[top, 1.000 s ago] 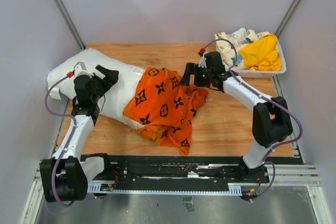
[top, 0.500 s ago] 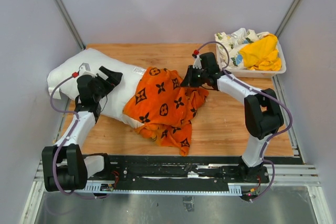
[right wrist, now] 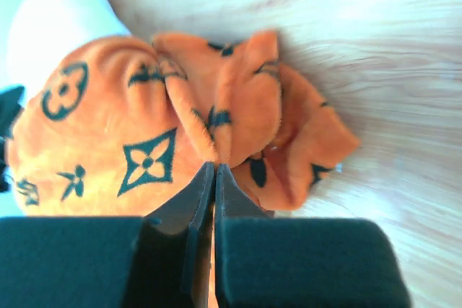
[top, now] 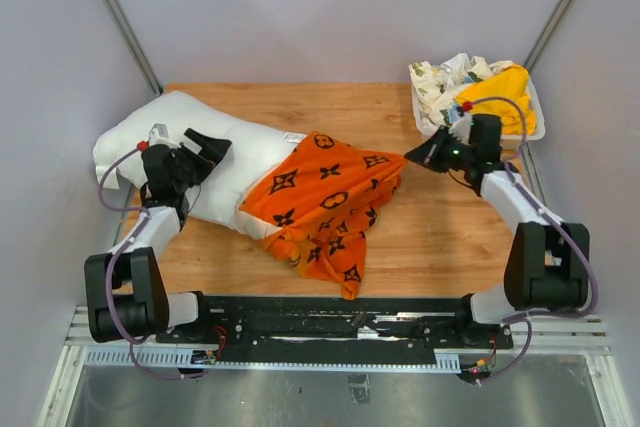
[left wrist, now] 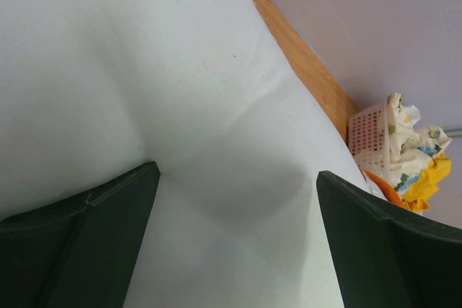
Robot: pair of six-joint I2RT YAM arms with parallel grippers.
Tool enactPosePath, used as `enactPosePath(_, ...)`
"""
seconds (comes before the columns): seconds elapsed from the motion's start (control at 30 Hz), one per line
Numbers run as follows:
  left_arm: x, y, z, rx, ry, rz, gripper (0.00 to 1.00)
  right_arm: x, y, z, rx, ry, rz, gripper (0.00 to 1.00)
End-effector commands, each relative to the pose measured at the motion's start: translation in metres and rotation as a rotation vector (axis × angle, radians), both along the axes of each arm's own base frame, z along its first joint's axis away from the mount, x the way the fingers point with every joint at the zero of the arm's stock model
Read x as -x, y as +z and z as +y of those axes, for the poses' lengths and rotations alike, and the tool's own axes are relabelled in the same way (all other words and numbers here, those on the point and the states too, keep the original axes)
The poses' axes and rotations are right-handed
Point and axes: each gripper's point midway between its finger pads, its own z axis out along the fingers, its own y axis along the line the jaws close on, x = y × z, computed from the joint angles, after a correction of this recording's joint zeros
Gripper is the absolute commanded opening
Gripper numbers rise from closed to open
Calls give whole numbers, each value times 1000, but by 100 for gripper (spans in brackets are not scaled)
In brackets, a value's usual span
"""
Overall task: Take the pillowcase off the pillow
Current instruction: Remove the pillow from the pillowcase.
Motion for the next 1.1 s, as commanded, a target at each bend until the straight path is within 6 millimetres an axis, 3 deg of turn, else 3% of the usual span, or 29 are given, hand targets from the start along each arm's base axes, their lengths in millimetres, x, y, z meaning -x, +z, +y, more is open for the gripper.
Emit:
enactPosePath(0.0, 34, -85, 15, 58, 47, 283, 99, -4, 35, -98, -44, -295, -67, 1)
enactPosePath(0.07, 34, -87, 16, 72, 48, 285, 99, 3, 49, -130, -54, -406, -103, 1)
enactPosePath(0.13, 34, -87, 18, 73, 55, 284, 99, 9, 56, -147, -34, -475, -133, 1)
enactPosePath(0.23, 34, -84, 20, 70, 62, 274, 99, 13, 68, -145, 29, -487, -185, 2)
enactPosePath(0.27, 35, -83, 20, 70, 65, 268, 99, 13, 71, -136, 56, -460, -200, 14)
enactPosePath(0.33, 35, -81, 21, 68, 72, 259, 99, 14, 78, -102, 152, -337, -237, 54)
enactPosePath(0.37, 35, -81, 21, 66, 73, 257, 99, 15, 82, -77, 187, -257, -255, 70)
enactPosePath(0.4, 35, -80, 21, 66, 73, 255, 99, 22, 87, -38, 207, -140, -286, 81)
enactPosePath(0.47, 35, -79, 20, 62, 67, 251, 99, 41, 100, 24, 221, 50, -370, 93)
enactPosePath(0.53, 36, -79, 20, 58, 60, 251, 99, 73, 108, 80, 243, 232, -454, 97)
enactPosePath(0.67, 36, -76, 22, 43, 70, 249, 99, 151, 118, 169, 256, 576, -587, 98)
enactPosePath(0.77, 36, -76, 21, 47, 64, 250, 99, 196, 108, 208, 281, 761, -614, 96)
enactPosePath(0.93, 36, -78, 19, 50, 50, 258, 99, 253, 85, 237, 298, 979, -588, 84)
enactPosePath(0.97, 36, -79, 19, 49, 50, 259, 99, 262, 80, 237, 303, 1005, -580, 79)
enactPosePath(1.03, 36, -78, 19, 46, 48, 258, 99, 277, 72, 237, 287, 1053, -561, 58)
enactPosePath(1.07, 36, -78, 19, 45, 48, 258, 99, 282, 67, 236, 275, 1070, -544, 55)
